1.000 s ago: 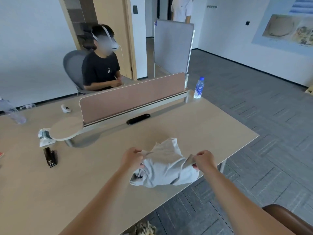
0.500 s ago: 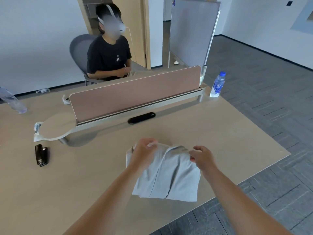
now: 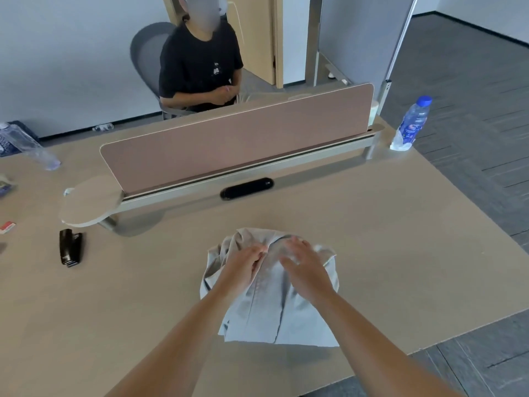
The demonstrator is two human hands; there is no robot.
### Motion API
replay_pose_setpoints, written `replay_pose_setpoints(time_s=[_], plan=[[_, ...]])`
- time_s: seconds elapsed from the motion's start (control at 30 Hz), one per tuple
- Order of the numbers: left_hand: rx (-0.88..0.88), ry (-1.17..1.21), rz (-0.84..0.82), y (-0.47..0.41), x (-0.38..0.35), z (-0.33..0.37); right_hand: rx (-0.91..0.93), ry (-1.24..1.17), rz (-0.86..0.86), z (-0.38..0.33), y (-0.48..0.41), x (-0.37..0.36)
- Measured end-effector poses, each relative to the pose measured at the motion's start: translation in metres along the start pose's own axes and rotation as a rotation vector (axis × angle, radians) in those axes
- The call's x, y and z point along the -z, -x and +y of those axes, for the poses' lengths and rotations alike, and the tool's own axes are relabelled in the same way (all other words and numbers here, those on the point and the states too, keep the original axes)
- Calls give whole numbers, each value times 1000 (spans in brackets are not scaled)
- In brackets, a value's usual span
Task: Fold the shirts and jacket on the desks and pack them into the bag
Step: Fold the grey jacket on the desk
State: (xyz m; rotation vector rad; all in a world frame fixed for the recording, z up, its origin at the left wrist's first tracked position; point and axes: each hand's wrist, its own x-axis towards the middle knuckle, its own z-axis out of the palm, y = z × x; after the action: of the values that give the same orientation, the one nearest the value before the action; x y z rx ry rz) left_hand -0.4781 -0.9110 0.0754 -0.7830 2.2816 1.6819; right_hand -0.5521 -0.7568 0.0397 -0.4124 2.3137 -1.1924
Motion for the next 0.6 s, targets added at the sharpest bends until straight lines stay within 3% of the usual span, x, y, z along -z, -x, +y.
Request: replay_pose_setpoints(time_s=[0.1, 0.27, 0.4, 0.6], plan=[[15, 198, 58, -15, -1, -17, -1, 18, 3, 8, -17, -14], [38, 472, 245, -36, -17, -45, -89, -302, 41, 34, -30, -32], [-88, 280, 314, -46, -31, -79, -58, -263, 80, 69, -38, -52], [-125, 160, 376, -76, -29, -102, 28, -160, 140, 93, -55, -69]])
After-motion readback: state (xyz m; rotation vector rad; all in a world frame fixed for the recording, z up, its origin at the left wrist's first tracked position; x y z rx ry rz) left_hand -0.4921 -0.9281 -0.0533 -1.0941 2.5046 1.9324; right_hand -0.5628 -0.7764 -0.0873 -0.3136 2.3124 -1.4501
